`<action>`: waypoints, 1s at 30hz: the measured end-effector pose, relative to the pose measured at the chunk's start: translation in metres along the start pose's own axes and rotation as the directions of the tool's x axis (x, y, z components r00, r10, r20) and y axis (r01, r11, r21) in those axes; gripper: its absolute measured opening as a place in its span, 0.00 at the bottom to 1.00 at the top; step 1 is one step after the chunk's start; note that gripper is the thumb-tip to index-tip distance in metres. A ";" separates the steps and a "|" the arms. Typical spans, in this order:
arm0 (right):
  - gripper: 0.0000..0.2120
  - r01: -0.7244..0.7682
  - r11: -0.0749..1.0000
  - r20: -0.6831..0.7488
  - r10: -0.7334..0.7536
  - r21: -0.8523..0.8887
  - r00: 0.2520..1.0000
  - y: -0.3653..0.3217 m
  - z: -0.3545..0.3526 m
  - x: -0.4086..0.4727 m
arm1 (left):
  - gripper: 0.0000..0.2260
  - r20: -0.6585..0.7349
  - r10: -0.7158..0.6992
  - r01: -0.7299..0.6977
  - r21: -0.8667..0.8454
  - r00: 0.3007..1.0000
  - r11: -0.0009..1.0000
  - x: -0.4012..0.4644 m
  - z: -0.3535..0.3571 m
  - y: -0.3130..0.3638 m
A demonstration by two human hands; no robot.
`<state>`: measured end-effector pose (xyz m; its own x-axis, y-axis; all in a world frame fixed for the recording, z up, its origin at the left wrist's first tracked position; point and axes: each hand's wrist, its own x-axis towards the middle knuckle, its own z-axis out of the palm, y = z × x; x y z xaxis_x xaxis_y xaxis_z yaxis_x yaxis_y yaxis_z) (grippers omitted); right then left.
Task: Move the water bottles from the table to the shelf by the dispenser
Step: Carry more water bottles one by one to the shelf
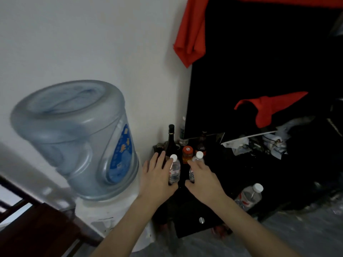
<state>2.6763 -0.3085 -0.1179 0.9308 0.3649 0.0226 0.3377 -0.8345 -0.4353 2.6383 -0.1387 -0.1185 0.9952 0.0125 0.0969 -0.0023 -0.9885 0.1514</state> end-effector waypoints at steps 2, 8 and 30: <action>0.30 0.054 0.997 -0.006 -0.054 -0.049 0.999 -0.018 -0.002 -0.011 | 0.36 -0.030 -0.035 0.035 -0.003 0.999 0.999 -0.020 -0.011 -0.008; 0.30 0.230 0.968 0.101 -0.220 -0.099 0.970 -0.105 0.025 -0.054 | 0.29 -0.077 -0.236 0.232 -0.056 0.969 0.971 -0.126 -0.039 -0.060; 0.30 0.955 0.076 0.436 -0.898 0.286 -0.059 -0.511 0.190 -0.283 | 0.31 -0.265 -0.933 0.969 -0.096 -0.245 -0.227 -0.610 -0.137 -0.154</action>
<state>2.2143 0.0931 -0.0732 -0.4192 0.9079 -0.0027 0.8746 0.4030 -0.2694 2.0185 0.0264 -0.0661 -0.2673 0.9589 0.0958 0.9556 0.2510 0.1543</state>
